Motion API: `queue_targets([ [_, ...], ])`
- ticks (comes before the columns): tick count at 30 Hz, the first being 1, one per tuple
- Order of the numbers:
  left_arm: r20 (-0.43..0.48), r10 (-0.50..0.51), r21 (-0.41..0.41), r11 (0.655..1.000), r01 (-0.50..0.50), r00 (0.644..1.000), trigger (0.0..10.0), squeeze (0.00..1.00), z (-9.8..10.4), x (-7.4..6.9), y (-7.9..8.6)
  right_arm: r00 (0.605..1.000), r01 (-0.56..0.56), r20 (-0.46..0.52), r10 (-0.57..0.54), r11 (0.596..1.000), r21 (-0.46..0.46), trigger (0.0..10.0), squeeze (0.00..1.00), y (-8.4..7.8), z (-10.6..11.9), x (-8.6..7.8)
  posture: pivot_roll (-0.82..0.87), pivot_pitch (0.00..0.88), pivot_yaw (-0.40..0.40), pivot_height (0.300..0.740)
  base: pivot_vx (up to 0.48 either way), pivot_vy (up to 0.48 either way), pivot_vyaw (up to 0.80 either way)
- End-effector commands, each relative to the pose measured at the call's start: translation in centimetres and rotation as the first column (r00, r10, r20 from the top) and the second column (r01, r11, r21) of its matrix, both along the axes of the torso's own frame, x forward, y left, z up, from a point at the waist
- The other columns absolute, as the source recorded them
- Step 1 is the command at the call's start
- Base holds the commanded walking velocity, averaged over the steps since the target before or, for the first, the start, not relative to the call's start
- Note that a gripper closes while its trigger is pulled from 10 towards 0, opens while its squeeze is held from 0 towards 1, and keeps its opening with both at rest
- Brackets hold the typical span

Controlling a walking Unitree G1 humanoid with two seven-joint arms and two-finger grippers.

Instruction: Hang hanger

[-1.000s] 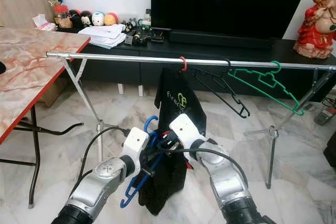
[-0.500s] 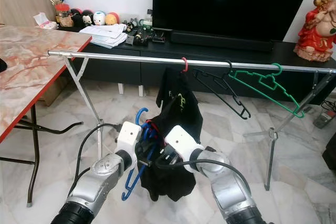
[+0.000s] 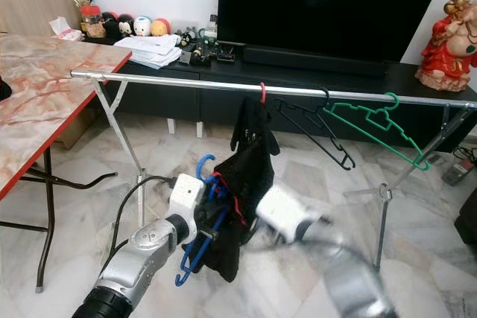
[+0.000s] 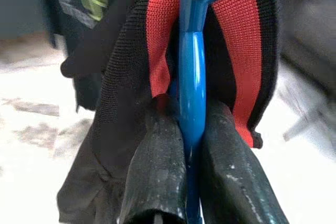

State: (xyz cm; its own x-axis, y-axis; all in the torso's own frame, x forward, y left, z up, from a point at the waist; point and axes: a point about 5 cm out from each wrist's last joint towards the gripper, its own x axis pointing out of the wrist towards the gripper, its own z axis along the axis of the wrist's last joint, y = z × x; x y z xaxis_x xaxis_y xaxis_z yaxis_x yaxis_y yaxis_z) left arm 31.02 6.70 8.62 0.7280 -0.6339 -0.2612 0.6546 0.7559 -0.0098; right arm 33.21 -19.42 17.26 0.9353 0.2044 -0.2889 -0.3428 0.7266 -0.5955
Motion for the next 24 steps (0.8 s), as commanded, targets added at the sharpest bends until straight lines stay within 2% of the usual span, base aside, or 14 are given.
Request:
queue_targets([
  [1,-0.041,-0.113,0.027,0.993,0.114,0.993,10.0,0.0,-0.8,-0.9,-0.8,0.998,0.032,0.045,-0.033,0.999,0.037,10.0,0.0,-1.0,1.0,0.4,0.04,0.0,-0.053,0.74,0.0,0.0,0.0],
  [3,-0.076,-0.199,0.051,0.978,0.204,0.977,10.0,0.0,-1.4,-1.7,-1.2,0.997,0.002,0.077,-0.01,0.994,0.109,10.0,0.0,-1.1,2.3,1.0,0.03,0.0,-0.054,0.74,0.0,0.0,0.0],
  [6,-0.097,-0.286,0.08,0.953,0.293,0.953,10.0,0.0,-2.0,-2.3,-1.5,0.983,-0.184,0.038,0.182,0.981,0.061,10.0,0.0,0.4,2.7,0.8,0.03,0.0,-0.061,0.74,0.0,0.0,0.0],
  [7,-0.095,-0.307,0.068,0.947,0.313,0.947,10.0,0.0,-1.9,-2.4,-1.6,0.952,-0.304,-0.001,0.305,0.949,0.079,10.0,0.0,1.4,2.6,0.2,0.03,0.0,-0.061,0.74,0.0,0.0,0.0],
  [9,-0.082,-0.332,0.065,0.939,0.338,0.94,10.0,0.0,-1.7,-2.4,-1.8,0.897,-0.433,-0.057,0.438,0.898,0.085,10.0,0.0,1.6,2.2,-0.7,0.03,0.0,-0.064,0.74,0.0,0.0,0.0],
  [10,-0.082,-0.332,0.065,0.939,0.338,0.94,10.0,0.0,-1.7,-2.4,-1.8,0.897,-0.433,-0.057,0.438,0.898,0.085,10.0,0.0,1.6,2.2,-0.7,0.03,0.0,-0.064,0.74,0.0,0.0,0.0],
  [11,-0.076,-0.37,0.058,0.925,0.374,0.926,10.0,0.0,-1.5,-2.7,-1.9,0.836,-0.535,-0.148,0.528,0.845,-0.006,10.0,0.0,1.2,1.4,-1.5,0.03,0.0,-0.064,0.74,0.0,0.0,0.0],
  [12,-0.075,-0.39,0.055,0.917,0.395,0.918,10.0,0.0,-1.5,-2.9,-2.0,0.808,-0.574,-0.188,0.558,0.818,-0.037,10.0,0.0,0.9,1.0,-1.8,0.02,0.0,-0.065,0.74,0.0,0.0,0.0],
  [14,-0.075,-0.448,0.05,0.891,0.452,0.891,10.0,0.0,-1.5,-3.4,-2.2,0.741,-0.634,-0.293,0.604,0.774,-0.006,10.0,0.0,0.1,0.1,-2.4,0.02,0.0,-0.07,0.74,0.0,0.0,0.0],
  [15,-0.075,-0.448,0.05,0.891,0.452,0.891,10.0,0.0,-1.5,-3.4,-2.2,0.741,-0.634,-0.293,0.604,0.774,-0.006,10.0,0.0,0.1,0.1,-2.4,0.02,0.0,-0.07,0.74,0.0,0.0,0.0],
  [17,-0.071,-0.482,0.042,0.873,0.485,0.873,10.0,0.0,-1.4,-3.8,-2.3,0.676,-0.675,-0.378,0.632,0.738,0.026,10.0,0.0,-0.6,-0.4,-2.9,0.03,0.0,-0.074,0.74,0.0,0.0,0.0],
  [18,-0.076,-0.492,0.043,0.868,0.495,0.868,10.0,0.0,-1.3,-3.9,-2.3,0.639,-0.695,-0.439,0.632,0.718,0.022,10.0,1.0,-1.2,-0.8,-3.2,0.03,0.0,-0.077,0.74,0.0,0.0,0.0],
  [20,-0.082,-0.496,0.053,0.864,0.501,0.864,10.0,0.0,-1.2,-3.9,-2.2,0.571,-0.738,-0.526,0.631,0.675,0.009,10.0,1.0,-2.1,-1.3,-3.7,0.04,0.0,-0.078,0.74,0.0,0.0,0.0],
  [24,-0.083,-0.507,0.048,0.858,0.511,0.858,10.0,0.0,-1.1,-4.0,-2.1,0.542,-0.754,-0.535,0.648,0.656,0.031,10.0,1.0,-2.2,-1.3,-3.7,0.03,0.0,-0.075,0.74,0.0,0.0,0.0],
])
